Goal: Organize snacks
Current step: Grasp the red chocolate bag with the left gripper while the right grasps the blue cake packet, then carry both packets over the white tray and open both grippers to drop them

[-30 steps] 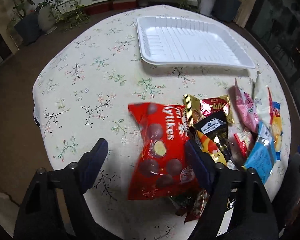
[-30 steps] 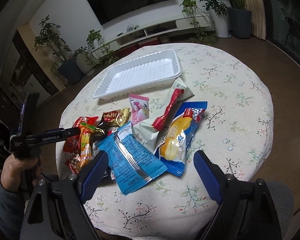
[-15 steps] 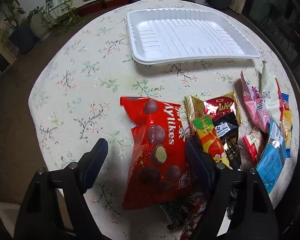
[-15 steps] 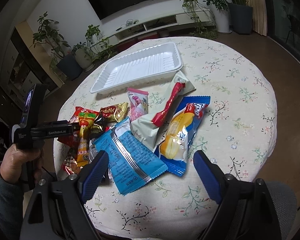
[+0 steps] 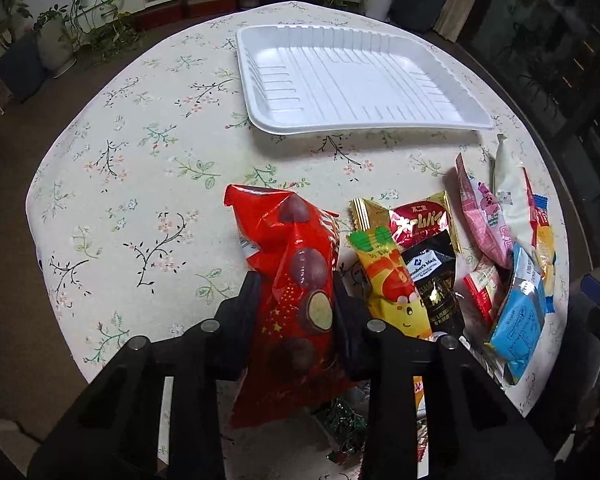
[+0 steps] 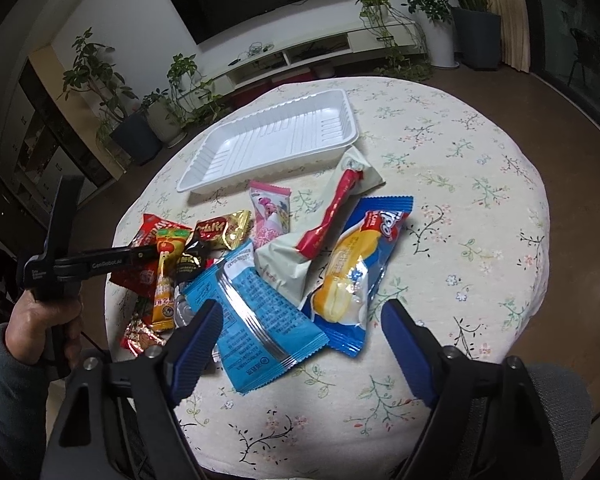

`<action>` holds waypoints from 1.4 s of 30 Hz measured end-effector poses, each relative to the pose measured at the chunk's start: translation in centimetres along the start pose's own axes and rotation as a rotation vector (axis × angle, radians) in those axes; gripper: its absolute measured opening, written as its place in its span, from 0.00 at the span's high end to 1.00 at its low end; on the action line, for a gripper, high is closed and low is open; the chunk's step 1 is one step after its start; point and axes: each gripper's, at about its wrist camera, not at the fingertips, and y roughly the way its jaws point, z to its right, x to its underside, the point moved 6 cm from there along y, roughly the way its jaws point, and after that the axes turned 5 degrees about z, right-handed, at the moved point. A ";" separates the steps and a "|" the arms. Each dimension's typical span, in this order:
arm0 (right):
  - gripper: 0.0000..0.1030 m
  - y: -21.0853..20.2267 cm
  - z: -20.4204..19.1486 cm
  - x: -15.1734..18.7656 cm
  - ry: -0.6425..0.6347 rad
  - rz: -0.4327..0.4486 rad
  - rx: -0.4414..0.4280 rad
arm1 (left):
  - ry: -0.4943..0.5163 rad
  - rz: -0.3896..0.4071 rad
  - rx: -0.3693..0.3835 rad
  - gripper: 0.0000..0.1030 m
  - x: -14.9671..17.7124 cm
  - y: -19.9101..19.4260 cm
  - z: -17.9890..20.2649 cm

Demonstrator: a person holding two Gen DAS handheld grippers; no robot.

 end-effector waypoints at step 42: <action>0.74 7.0 4.8 -1.8 0.050 -0.135 0.090 | -0.176 0.178 0.216 0.75 3.2 -6.9 -2.1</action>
